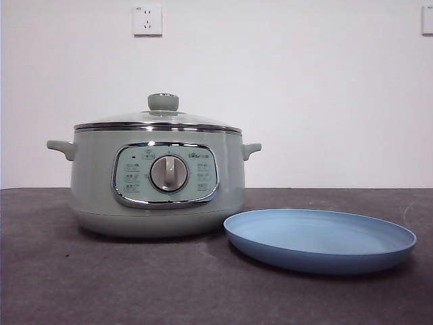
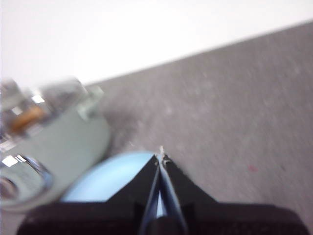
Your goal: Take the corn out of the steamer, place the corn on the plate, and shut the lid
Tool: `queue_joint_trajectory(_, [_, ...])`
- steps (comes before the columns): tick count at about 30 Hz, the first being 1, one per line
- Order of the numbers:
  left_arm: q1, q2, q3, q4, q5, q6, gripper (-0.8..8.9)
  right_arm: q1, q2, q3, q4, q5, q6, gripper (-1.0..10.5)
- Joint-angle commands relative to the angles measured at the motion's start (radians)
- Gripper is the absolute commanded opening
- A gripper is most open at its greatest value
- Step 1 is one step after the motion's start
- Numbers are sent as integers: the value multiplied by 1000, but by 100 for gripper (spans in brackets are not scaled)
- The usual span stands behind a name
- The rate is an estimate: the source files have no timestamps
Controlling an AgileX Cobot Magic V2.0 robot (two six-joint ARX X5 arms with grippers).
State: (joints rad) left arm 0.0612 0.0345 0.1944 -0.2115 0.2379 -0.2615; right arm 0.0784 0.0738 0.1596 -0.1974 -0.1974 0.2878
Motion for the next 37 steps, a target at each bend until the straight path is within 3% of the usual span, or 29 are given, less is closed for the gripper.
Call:
queue_joint_trajectory(1, [-2,30,61,-40,17,-17,-6,1,54,58,6,-45,33,-12])
queue_joint_trajectory(7, [-2,148,220,-121,133,4,-6,1,252,247,-61,-181,-23,-12])
queue_joint_trajectory(11, [-2,249,336,-186,219,48,-6,1,409,416,-175,-313,-126,-12])
queue_joint_trajectory(19, [-3,409,538,-338,364,150,-6,6,664,746,-477,-479,-364,-12])
queue_joint_trajectory(25, [-3,487,649,-482,425,251,-6,24,779,904,-679,-538,-499,-11])
queue_joint_trajectory(32, [-3,514,697,-532,426,261,7,29,801,928,-702,-535,-509,10])
queue_joint_trajectory(34, [-3,514,697,-532,425,261,94,29,801,928,-702,-534,-509,82])
queue_joint_trajectory(37, [-3,514,697,-529,422,258,444,29,801,928,-702,-532,-504,415])
